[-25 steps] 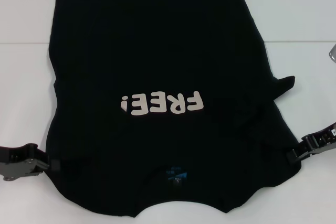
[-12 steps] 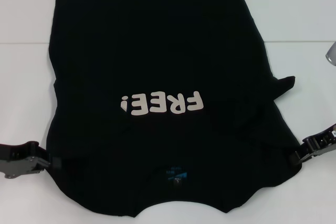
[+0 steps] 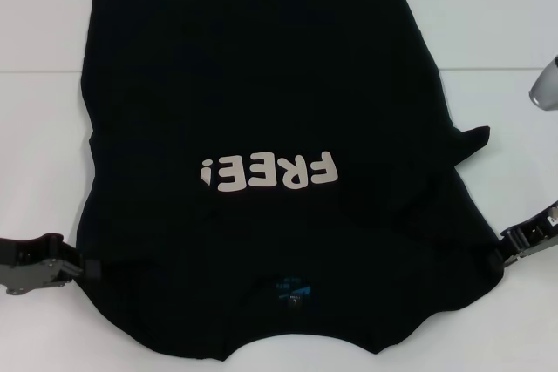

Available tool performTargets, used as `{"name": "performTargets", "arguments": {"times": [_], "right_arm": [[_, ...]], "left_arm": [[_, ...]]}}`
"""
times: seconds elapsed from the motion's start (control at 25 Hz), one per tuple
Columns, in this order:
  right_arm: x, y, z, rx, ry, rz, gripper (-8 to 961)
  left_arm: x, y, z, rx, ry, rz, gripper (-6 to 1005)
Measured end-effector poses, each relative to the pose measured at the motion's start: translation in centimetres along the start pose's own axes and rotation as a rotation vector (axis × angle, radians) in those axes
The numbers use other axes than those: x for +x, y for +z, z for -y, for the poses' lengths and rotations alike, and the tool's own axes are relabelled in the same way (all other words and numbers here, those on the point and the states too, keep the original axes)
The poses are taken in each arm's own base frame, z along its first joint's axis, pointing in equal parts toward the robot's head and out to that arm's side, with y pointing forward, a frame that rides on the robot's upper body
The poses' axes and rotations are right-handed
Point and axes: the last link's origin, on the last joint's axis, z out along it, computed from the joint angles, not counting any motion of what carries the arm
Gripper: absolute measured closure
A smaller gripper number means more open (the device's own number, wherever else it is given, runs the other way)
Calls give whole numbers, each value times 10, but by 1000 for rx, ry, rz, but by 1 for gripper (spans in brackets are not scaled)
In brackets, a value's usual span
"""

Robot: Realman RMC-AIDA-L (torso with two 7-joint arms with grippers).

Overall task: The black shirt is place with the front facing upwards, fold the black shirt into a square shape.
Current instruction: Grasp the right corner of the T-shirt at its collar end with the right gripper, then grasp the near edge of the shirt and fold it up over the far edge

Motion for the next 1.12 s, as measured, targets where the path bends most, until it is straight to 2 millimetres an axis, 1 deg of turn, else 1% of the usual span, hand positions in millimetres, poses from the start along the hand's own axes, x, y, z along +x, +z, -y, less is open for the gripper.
{"name": "performTargets", "arguments": {"times": [0.08,0.2,0.4,0.48,0.68,0.84,0.96,1.08,1.12], "right_arm": [[-1,0,-1,4,-5,-4,677],[-3,0,-2,7,-9,-4,820],[-4,0,-3,10,-21,-2,908],[-6,-3,-3,4,-27,11,909],[-9,-21,-5,-37,-81,69,913],[-7,-31,-4,-74,-105,85,916],[2,-33,-4,-98,-137,48,915],[16,-31,-1,-106,-154,-25,915],[24,-30,1,-112,-158,-60,915]], "left_arm": [[0,0,0,1,1,-1,971],[0,0,0,1,2,-2,971],[2,-1,-1,-12,1,-13,971],[2,-3,0,-17,-4,-22,971],[-3,-5,-2,-49,16,6,971],[-8,-7,-3,-89,14,26,971],[-14,-11,-4,-128,17,45,971],[-26,-13,-3,-159,26,103,971],[-31,-13,-3,-168,28,128,971]]}}
